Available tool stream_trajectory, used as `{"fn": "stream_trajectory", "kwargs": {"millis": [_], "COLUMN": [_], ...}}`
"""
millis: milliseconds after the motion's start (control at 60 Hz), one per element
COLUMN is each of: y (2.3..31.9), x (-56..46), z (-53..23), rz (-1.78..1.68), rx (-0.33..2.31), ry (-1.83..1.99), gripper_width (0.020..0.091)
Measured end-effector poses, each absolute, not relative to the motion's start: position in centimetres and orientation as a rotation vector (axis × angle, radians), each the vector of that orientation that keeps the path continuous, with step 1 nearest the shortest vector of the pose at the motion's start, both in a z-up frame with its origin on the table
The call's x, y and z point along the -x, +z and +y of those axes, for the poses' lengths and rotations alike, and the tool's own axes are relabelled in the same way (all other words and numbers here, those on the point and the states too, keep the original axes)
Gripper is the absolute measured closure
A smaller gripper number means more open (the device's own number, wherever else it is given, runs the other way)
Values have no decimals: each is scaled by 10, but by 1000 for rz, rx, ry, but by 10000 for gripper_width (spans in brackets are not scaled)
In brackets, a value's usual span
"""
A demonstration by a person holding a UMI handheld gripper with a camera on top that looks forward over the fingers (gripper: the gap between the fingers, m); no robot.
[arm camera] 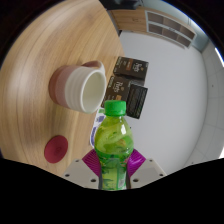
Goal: Pour water
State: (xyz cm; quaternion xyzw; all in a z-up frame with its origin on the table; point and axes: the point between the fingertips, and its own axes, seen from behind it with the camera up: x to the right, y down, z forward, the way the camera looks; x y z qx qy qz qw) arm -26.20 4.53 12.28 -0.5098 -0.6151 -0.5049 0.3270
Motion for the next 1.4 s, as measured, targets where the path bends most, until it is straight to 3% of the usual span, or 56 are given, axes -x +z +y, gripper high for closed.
{"fn": "stream_trajectory", "kwargs": {"millis": [167,433,717,900,1117,1333,1400], "y": [134,135,147,139,122,79,82], "x": [272,279,269,251,233,233,231], "z": [58,53,21,19,38,46,45], "rz": [-1769,-1726,-1141,-659,-282,-188,-177], "rx": [1132,1239,1700,1896,1915,1921,1872], "ry": [-1513,-1422,-740,-246,95,179,171], "gripper_width": [797,797,763,762,763,754,754]}}
